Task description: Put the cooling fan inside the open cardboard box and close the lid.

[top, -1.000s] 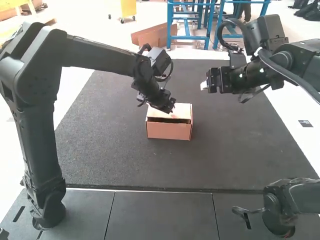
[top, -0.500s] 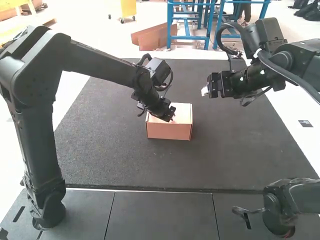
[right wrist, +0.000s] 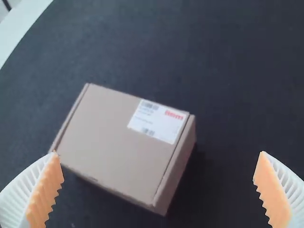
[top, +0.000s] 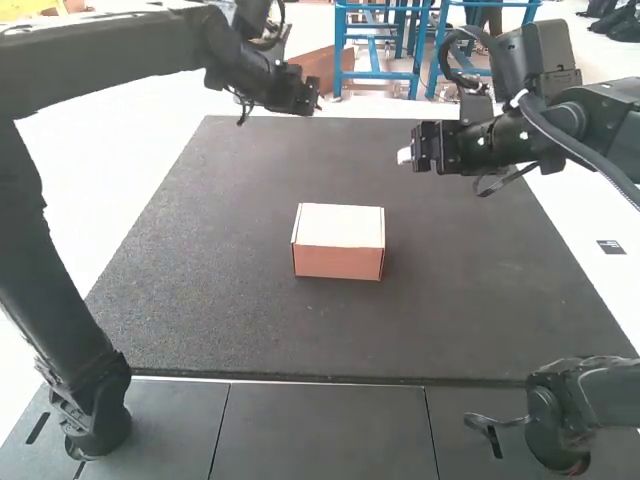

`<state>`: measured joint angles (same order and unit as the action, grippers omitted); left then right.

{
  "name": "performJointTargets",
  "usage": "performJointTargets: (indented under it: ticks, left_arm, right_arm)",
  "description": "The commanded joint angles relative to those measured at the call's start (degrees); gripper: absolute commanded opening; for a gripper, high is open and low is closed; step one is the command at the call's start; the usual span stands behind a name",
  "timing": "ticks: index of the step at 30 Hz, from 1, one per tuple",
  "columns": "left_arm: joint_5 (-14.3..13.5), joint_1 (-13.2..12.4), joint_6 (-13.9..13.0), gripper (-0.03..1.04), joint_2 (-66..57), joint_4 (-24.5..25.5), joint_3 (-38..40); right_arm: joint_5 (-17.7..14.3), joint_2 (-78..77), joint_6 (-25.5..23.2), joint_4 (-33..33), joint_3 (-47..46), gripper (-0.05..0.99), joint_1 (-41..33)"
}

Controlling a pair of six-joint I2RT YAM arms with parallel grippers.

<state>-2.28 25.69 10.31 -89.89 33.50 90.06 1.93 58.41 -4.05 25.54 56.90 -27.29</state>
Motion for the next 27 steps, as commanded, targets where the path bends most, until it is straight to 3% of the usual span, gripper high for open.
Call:
performJointTargets:
  ticks: [1,9,12,18,21,27]
  left_arm:
    - [3.0,-2.0,0.0,0.97,2.5,-1.2,-2.9]
    - [4.4,-9.5,-0.4,0.97,12.5,-14.6,-20.0]
    - [4.8,-11.2,-0.8,0.97,17.8,-20.1,-27.5]
    - [4.6,-12.0,-1.1,0.97,30.3,-32.2,-43.7]
    - [4.6,-12.2,-1.1,0.97,36.2,-35.8,-51.0]
    - [4.6,-12.1,-1.2,0.97,48.8,-41.3,-64.3]
  right_arm:
    - [-0.4,-3.2,0.3,-3.6,0.1,0.92,2.5]
    - [0.1,-11.0,1.3,-13.9,-8.8,0.92,7.1]
    - [0.2,-15.1,1.1,-15.1,-12.7,0.92,8.2]
    - [-2.1,-24.4,-1.7,-16.9,-20.1,0.92,9.9]
    - [-4.0,-29.8,-1.7,-17.6,-23.7,0.92,11.0]
    - [-4.7,-40.3,-1.7,-17.6,-31.0,0.92,14.7]
